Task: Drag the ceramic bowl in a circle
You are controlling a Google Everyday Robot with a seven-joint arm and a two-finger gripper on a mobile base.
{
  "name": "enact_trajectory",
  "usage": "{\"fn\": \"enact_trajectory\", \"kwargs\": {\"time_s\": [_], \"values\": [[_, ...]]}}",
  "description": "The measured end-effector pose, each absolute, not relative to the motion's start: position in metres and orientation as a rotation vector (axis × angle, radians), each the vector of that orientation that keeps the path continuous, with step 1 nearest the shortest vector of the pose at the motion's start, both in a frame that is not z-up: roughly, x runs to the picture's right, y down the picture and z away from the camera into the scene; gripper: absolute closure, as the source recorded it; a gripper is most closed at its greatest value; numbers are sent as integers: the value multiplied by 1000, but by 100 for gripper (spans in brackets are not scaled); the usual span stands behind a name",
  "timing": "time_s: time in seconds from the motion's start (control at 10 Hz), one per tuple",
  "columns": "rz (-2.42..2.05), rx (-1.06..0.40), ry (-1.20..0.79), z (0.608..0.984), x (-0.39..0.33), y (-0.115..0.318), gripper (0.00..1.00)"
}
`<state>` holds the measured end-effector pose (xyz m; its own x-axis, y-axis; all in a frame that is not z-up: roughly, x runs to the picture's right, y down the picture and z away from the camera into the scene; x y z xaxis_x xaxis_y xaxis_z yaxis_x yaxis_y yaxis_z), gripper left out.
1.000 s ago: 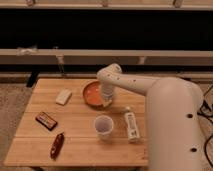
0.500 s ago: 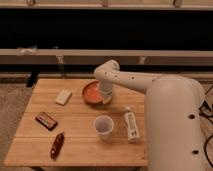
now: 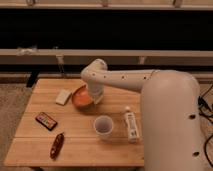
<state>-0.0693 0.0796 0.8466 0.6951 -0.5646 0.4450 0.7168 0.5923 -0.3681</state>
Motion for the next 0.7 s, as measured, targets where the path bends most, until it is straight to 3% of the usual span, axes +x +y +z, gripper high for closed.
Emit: {"fn": "enact_trajectory", "kwargs": {"time_s": [0.4, 0.7], "values": [[-874, -578, -332, 817, -81, 111, 100], [-814, -635, -297, 813, -23, 123, 100]]}}
